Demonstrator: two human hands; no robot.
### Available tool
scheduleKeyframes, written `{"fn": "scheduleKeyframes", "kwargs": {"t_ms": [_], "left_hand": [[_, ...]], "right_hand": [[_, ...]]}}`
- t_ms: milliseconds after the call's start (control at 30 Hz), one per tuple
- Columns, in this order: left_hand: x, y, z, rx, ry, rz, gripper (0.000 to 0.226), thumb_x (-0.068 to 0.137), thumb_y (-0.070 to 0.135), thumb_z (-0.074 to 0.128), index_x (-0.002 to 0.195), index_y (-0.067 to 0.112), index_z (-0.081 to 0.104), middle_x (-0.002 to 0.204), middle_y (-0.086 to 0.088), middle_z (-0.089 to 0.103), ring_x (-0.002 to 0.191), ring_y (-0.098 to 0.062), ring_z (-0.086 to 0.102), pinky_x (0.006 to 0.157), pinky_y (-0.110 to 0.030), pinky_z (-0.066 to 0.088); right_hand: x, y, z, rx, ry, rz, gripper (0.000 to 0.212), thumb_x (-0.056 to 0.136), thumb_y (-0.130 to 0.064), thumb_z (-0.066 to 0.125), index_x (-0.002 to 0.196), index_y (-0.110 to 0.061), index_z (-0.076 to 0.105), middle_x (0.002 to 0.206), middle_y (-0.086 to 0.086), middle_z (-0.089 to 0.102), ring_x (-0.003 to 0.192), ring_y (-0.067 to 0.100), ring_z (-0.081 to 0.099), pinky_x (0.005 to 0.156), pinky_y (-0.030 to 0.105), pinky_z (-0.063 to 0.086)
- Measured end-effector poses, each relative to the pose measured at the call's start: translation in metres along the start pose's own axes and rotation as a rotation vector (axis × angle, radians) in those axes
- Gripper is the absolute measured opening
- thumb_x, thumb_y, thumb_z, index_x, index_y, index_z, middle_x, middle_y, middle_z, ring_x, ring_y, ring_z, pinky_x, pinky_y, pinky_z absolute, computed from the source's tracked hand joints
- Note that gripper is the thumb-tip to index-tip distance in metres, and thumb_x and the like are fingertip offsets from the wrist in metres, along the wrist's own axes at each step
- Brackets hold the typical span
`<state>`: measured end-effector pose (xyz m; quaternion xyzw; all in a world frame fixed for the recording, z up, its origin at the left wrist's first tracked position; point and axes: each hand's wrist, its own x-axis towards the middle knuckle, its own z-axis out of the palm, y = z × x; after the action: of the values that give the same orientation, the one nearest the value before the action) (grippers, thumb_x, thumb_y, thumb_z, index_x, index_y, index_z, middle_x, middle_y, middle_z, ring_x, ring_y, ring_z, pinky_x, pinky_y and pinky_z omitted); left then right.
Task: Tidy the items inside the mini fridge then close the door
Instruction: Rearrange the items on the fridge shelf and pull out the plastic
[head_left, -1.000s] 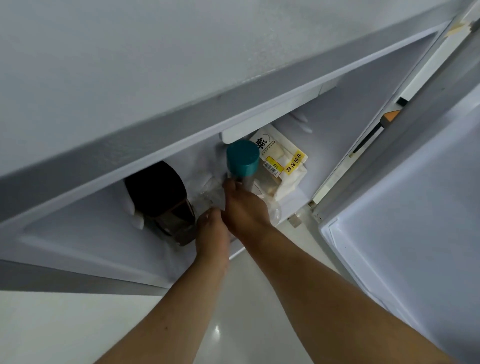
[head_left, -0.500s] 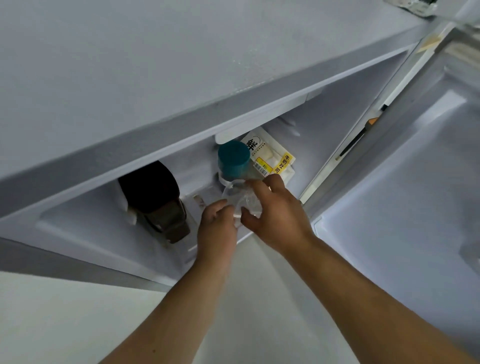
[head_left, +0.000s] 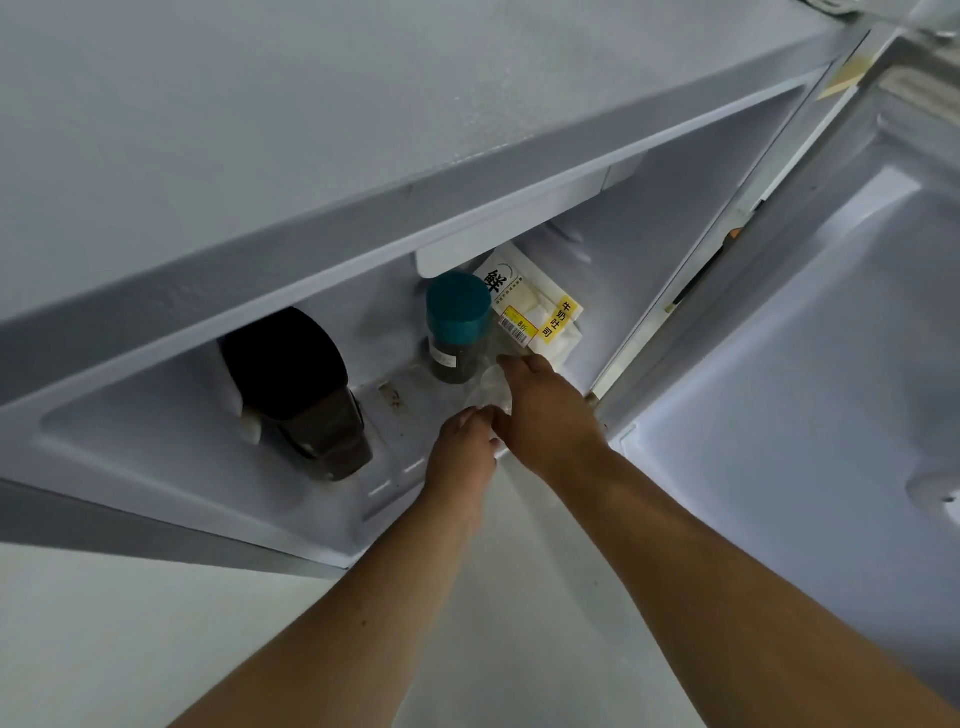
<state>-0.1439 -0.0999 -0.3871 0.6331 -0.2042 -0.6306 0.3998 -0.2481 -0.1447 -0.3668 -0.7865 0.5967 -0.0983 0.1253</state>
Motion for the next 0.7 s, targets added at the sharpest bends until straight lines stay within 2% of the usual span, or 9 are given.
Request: {"fn": "scheduleKeyframes", "kwargs": {"t_ms": [100,233,300,400,433,533,600,667,700], "left_hand": [[0.005,-0.003,0.001,-0.056,0.044,0.008,0.022,0.1,0.025,0.049,0.106,0.015,0.069,0.117,-0.001,0.074,0.109,-0.018,0.069,0.108,-0.046,0.051],[0.003,-0.003,-0.004,-0.109,0.101,0.031,0.014,0.102,0.03,0.054,0.111,0.029,0.064,0.117,-0.001,0.071,0.109,-0.022,0.07,0.104,-0.048,0.054],[-0.004,0.003,-0.009,-0.089,0.201,0.08,0.009,0.101,0.033,0.054,0.101,0.033,0.063,0.107,0.002,0.071,0.096,-0.017,0.072,0.093,-0.042,0.059],[-0.035,0.012,-0.024,-0.196,0.356,0.248,0.02,0.097,0.044,0.056,0.093,0.029,0.068,0.089,0.005,0.075,0.077,-0.014,0.074,0.064,-0.025,0.059],[-0.046,0.015,-0.028,-0.26,0.4,0.289,0.031,0.093,0.054,0.056,0.093,0.026,0.071,0.085,0.006,0.076,0.072,-0.011,0.073,0.057,-0.022,0.057],[-0.073,0.028,-0.038,-0.403,0.477,0.34,0.059,0.083,0.074,0.05,0.088,0.02,0.074,0.082,-0.001,0.077,0.061,-0.012,0.067,0.05,-0.021,0.052],[-0.08,0.038,-0.043,-0.465,0.51,0.313,0.061,0.085,0.078,0.046,0.082,0.024,0.074,0.079,-0.001,0.078,0.058,-0.013,0.066,0.047,-0.024,0.051],[-0.08,0.047,-0.048,-0.513,0.547,0.282,0.058,0.09,0.074,0.047,0.087,0.022,0.074,0.077,0.001,0.079,0.055,-0.013,0.068,0.045,-0.023,0.051],[-0.077,0.051,-0.05,-0.517,0.567,0.262,0.054,0.093,0.069,0.05,0.09,0.021,0.074,0.075,0.001,0.079,0.052,-0.013,0.068,0.044,-0.022,0.051]], "right_hand": [[-0.003,0.0,0.009,0.044,0.036,0.009,0.069,0.09,-0.029,0.076,0.15,-0.019,0.043,0.146,0.008,0.054,0.117,0.031,0.064,0.094,0.04,0.055],[-0.015,0.001,0.006,0.003,0.066,0.008,0.07,0.091,-0.033,0.075,0.151,-0.022,0.04,0.149,0.006,0.051,0.111,0.03,0.067,0.084,0.04,0.059],[-0.021,-0.004,-0.004,-0.018,0.164,-0.027,0.058,0.091,-0.032,0.071,0.143,-0.022,0.048,0.138,0.005,0.057,0.102,0.028,0.067,0.073,0.038,0.06],[-0.016,-0.036,-0.028,0.198,0.268,-0.084,0.022,0.094,-0.031,0.063,0.115,-0.025,0.063,0.105,-0.002,0.066,0.082,0.017,0.063,0.064,0.032,0.055],[-0.009,-0.051,-0.036,0.293,0.222,-0.089,0.015,0.096,-0.034,0.06,0.106,-0.025,0.066,0.094,-0.005,0.066,0.076,0.013,0.061,0.063,0.031,0.054],[0.013,-0.098,-0.054,0.478,0.025,-0.058,0.026,0.098,-0.05,0.054,0.094,-0.027,0.067,0.08,-0.01,0.066,0.069,0.005,0.061,0.061,0.027,0.051],[0.023,-0.121,-0.059,0.505,-0.108,-0.057,0.037,0.096,-0.057,0.054,0.092,-0.023,0.068,0.081,-0.007,0.067,0.071,0.007,0.063,0.064,0.028,0.054],[0.029,-0.133,-0.058,0.441,-0.222,-0.097,0.047,0.098,-0.053,0.055,0.092,-0.009,0.069,0.083,0.006,0.071,0.075,0.02,0.067,0.07,0.038,0.057],[0.03,-0.136,-0.057,0.405,-0.254,-0.113,0.049,0.1,-0.05,0.055,0.092,-0.003,0.07,0.084,0.012,0.072,0.077,0.024,0.067,0.07,0.037,0.056]]}}
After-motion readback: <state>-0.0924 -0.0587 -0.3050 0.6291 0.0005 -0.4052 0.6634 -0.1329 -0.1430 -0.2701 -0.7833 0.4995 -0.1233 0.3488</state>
